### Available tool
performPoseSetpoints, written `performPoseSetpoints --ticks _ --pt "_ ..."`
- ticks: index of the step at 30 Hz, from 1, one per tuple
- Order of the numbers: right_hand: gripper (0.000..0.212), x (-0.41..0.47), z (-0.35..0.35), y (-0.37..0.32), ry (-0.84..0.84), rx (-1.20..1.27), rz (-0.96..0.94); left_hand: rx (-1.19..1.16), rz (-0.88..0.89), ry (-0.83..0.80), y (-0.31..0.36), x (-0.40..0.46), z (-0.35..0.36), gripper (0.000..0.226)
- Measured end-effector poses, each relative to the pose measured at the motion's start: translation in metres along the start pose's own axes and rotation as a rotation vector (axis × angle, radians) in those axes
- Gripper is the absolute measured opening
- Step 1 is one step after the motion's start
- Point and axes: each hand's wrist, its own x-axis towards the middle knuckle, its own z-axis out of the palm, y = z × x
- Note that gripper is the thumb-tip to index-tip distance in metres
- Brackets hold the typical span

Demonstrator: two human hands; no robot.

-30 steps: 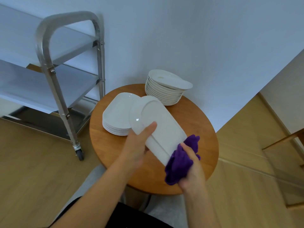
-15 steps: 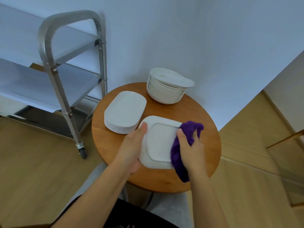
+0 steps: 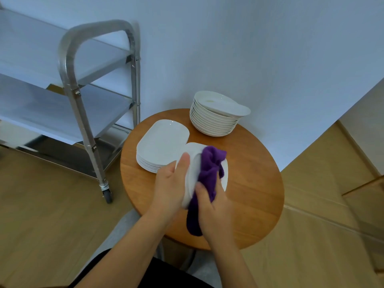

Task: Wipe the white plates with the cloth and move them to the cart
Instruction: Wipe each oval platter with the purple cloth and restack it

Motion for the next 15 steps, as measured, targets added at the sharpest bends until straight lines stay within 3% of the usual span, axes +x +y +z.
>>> performPoseSetpoints --ticks 3,6,9,10,12,13,15 --pt "0.024 0.011 -0.018 0.0 0.06 0.197 0.258 0.16 0.267 -0.132 0.0 -0.015 -0.002 0.036" --pt "0.041 0.021 -0.038 -0.009 0.032 0.645 0.478 0.574 0.544 -0.408 -0.012 -0.023 -0.006 0.039" --pt "0.074 0.016 -0.056 -0.017 -0.104 0.89 0.443 0.984 0.76 -0.474 -0.017 -0.02 -0.007 0.053" --pt "0.077 0.015 -0.061 -0.017 -0.143 0.899 0.449 1.053 0.858 -0.462 -0.014 -0.018 -0.006 0.05" --pt "0.06 0.015 -0.067 -0.013 -0.191 0.89 0.495 1.213 1.031 -0.481 -0.014 -0.015 -0.004 0.048" --pt "0.047 0.015 -0.069 -0.012 -0.19 0.891 0.526 1.26 1.024 -0.523 -0.015 -0.012 -0.004 0.051" --pt "0.032 0.014 -0.07 -0.009 -0.172 0.947 0.553 1.242 0.834 -0.552 -0.021 -0.008 -0.01 0.064"
